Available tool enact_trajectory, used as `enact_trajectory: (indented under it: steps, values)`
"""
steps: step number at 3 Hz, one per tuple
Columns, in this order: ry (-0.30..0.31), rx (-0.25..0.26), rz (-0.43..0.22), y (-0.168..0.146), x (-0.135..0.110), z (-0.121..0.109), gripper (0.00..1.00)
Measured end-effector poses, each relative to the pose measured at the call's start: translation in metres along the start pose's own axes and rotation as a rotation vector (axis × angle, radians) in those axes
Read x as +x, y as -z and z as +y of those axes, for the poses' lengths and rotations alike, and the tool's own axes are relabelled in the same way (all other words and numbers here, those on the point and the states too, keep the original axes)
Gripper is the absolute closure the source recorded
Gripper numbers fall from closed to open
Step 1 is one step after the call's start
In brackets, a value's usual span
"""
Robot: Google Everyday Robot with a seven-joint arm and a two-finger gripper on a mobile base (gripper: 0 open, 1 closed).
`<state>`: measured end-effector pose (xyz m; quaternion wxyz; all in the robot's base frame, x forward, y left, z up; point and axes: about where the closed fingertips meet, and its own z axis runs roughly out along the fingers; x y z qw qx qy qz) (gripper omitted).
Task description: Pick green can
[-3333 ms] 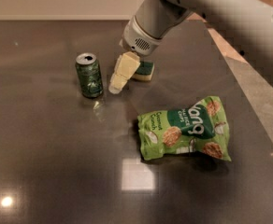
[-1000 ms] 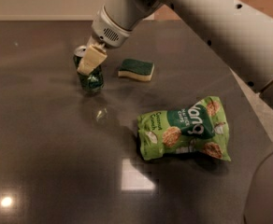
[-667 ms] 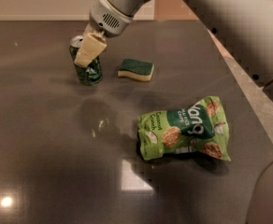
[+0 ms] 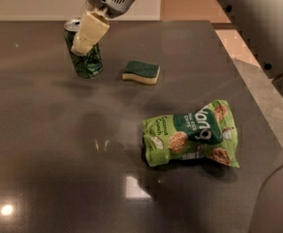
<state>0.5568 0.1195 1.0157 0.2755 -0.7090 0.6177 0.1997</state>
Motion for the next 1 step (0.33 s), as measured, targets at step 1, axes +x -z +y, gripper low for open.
enact_trajectory:
  steps: [1]
  values:
    - [0.000, 0.000, 0.000, -0.0001, 0.0000, 0.0000, 1.00]
